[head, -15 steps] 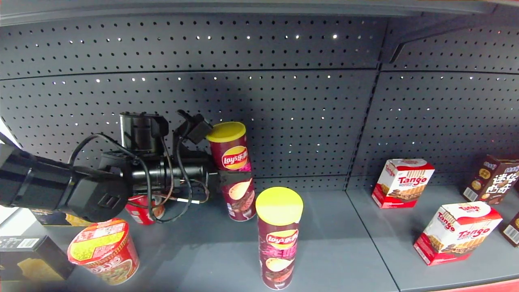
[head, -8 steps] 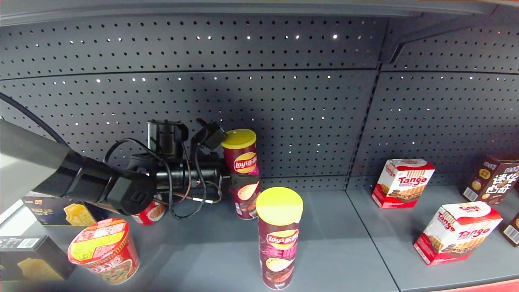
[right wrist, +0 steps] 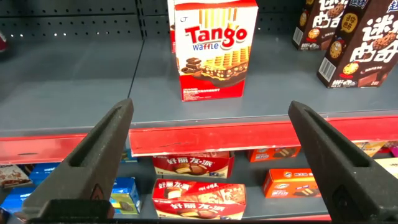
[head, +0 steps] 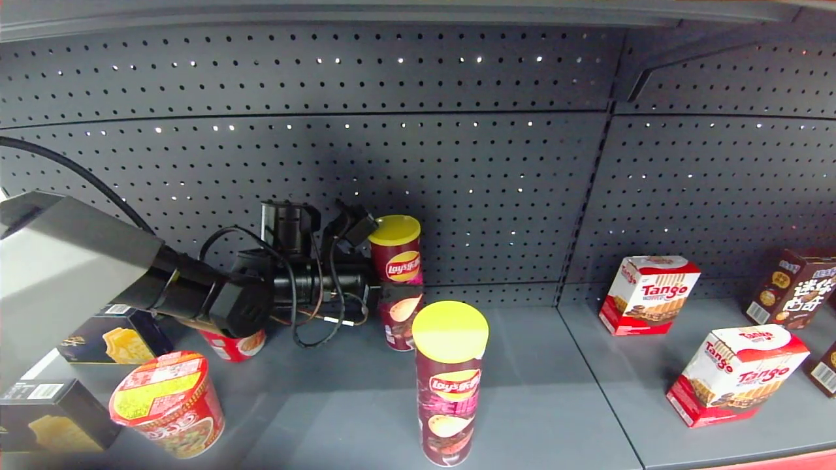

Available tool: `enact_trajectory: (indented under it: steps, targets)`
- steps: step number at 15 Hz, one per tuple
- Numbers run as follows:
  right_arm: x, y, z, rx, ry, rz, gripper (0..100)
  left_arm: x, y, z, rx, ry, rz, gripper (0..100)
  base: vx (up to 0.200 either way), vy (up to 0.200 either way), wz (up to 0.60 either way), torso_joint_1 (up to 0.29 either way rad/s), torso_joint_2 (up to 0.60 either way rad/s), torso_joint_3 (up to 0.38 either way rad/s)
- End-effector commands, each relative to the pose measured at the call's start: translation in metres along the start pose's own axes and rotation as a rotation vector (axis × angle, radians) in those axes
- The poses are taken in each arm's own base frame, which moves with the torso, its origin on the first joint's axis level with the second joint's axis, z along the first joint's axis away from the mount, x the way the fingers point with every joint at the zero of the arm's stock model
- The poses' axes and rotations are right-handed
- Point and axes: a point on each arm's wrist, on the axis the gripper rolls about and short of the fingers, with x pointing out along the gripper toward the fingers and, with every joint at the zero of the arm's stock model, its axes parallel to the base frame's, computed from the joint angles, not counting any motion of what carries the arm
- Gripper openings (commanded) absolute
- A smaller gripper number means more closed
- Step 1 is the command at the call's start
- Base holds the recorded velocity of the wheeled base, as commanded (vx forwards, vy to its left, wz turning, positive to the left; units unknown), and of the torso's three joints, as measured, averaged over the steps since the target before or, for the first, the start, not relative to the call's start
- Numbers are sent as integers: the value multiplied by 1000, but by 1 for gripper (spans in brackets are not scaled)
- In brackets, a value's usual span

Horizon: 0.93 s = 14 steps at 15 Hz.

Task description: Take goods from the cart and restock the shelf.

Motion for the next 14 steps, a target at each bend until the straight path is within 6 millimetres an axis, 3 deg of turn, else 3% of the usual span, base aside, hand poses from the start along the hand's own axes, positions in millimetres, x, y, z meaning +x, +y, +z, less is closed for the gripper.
enact_trajectory:
  steps: [1, 14]
  targets:
    - [0, 0, 0, 0, 1, 1, 100, 6, 3, -5, -7, 7, -5, 0, 0, 0, 0, 0, 0, 0]
    - [0, 0, 0, 0, 1, 1, 100, 22, 3, -7, 0, 8, -28, 0, 0, 0, 0, 0, 0, 0]
